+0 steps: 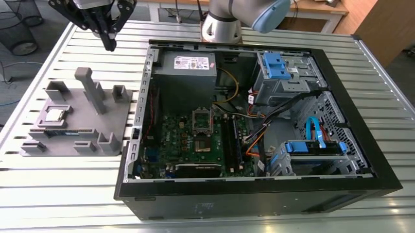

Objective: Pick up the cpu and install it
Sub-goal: 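Reach for the cpu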

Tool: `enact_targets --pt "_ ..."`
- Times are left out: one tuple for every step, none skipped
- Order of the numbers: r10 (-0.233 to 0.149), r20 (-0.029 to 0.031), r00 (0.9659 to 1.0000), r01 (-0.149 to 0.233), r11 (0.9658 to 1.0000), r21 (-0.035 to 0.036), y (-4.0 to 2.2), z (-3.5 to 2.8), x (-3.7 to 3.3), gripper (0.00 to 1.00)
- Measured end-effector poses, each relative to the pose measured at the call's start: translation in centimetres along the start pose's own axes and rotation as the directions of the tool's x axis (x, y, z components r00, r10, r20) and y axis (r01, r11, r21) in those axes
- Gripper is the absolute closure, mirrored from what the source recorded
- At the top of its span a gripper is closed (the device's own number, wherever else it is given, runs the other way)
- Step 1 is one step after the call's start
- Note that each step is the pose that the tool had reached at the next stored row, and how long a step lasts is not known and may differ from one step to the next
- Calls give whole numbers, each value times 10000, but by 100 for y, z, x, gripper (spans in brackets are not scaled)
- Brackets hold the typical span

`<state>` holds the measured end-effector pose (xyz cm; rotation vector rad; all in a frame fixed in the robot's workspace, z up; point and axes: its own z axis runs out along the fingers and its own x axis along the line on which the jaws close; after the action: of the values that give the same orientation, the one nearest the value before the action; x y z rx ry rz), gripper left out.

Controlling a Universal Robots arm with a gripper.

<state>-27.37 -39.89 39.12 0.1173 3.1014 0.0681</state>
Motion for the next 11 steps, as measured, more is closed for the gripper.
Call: enact_targets --pt "0 0 10000 0 10000 0 0 0 5 89" --pt "-1 0 10000 1 10000 0 0 0 6 89" --pt "0 0 10000 0 10000 0 -1 -1 12 89" --pt "-1 0 10000 1 10000 0 -1 -1 16 89" --pt "0 0 10000 0 10000 0 -1 -1 18 89" --pt "0 0 10000 0 10000 0 -2 -1 20 89" --pt "0 0 10000 0 10000 0 -2 -1 22 89" --pt "0 0 10000 0 10000 -1 -2 -1 25 89" --pt "0 0 10000 0 10000 0 -2 -1 28 89" --pt "0 0 10000 0 10000 -1 -2 -1 31 89" --pt "0 0 10000 0 10000 0 -2 -1 34 89"
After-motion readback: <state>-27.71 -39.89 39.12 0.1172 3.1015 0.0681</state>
